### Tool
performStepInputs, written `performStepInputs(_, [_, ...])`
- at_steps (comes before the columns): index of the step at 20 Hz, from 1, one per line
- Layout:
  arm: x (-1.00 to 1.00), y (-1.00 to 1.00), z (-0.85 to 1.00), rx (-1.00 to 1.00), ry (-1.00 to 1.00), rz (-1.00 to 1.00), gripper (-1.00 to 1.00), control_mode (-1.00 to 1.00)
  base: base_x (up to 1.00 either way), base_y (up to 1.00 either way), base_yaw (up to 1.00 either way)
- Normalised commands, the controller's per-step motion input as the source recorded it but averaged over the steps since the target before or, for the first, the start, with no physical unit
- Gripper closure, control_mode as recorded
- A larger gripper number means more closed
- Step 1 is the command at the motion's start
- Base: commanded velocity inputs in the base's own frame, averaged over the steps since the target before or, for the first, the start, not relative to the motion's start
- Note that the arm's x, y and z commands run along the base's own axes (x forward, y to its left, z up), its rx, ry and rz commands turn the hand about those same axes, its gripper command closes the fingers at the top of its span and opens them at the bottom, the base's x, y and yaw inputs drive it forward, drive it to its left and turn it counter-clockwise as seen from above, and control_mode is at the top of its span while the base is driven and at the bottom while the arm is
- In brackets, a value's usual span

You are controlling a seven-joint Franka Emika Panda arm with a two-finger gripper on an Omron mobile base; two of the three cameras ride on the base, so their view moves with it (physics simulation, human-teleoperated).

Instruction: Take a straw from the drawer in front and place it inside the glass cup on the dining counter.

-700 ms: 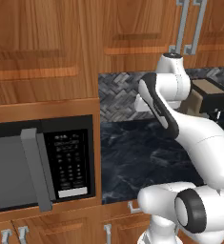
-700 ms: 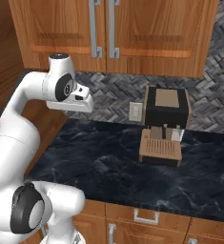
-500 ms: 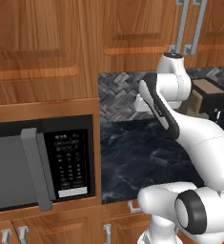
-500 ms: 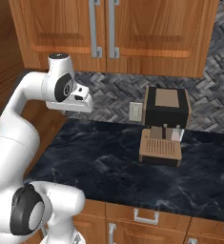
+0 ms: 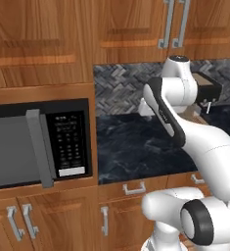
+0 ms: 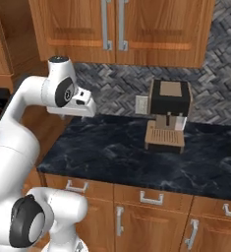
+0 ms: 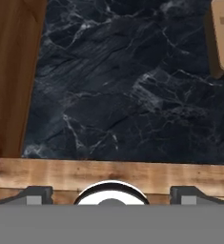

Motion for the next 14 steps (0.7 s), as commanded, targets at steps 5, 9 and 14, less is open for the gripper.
performStepInputs(5, [0.0, 0.0, 0.0, 0.0, 0.0, 0.0, -1.0, 1.0, 0.0, -0.8, 0.26])
performStepInputs(9, [0.0, 0.0, 0.0, 0.0, 0.0, 0.0, -1.0, 1.0, 0.0, -0.98, 0.4])
performStepInputs(14, [0.0, 0.0, 0.0, 0.0, 0.0, 0.0, -1.0, 1.0, 0.01, -0.8, 0.44])
